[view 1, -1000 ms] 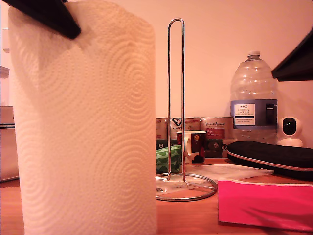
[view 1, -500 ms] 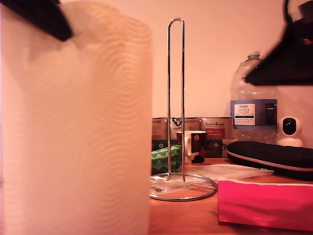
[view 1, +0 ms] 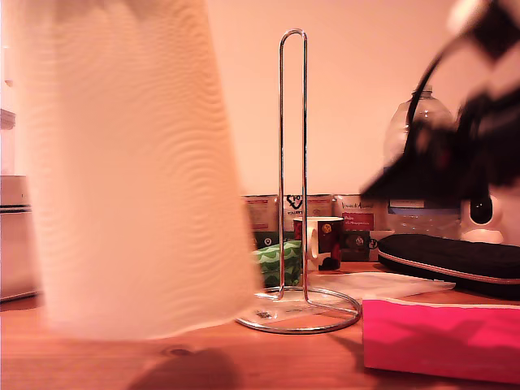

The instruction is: Insert the paper towel roll into the metallic stand.

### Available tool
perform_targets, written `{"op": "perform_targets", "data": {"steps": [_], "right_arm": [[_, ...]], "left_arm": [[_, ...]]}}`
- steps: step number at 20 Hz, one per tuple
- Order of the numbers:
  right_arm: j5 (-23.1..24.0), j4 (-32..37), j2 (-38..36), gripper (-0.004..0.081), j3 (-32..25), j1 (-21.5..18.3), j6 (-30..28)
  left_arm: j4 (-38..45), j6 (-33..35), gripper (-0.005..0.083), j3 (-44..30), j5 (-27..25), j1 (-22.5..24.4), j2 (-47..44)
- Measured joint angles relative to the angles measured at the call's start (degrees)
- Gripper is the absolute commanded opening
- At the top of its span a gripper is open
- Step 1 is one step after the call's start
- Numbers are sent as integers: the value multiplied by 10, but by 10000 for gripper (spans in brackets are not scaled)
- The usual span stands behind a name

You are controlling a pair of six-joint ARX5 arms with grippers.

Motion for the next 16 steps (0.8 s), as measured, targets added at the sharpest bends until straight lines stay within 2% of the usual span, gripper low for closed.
{"op": "perform_targets", "data": {"steps": [4,6,11,16], "right_arm": [[-12,130,106,312,0,-2,1],[-25,173,144,313,2,-2,2],[-42,220,252,313,56,-2,2],[-74,225,321,313,115,1,2]], "left_arm": [[-19,0,-23,21,-15,0,0],[-18,0,-23,30,-15,0,0],[-19,0,-23,31,-22,0,0],[-19,-15,-23,31,-29,0,0]]}}
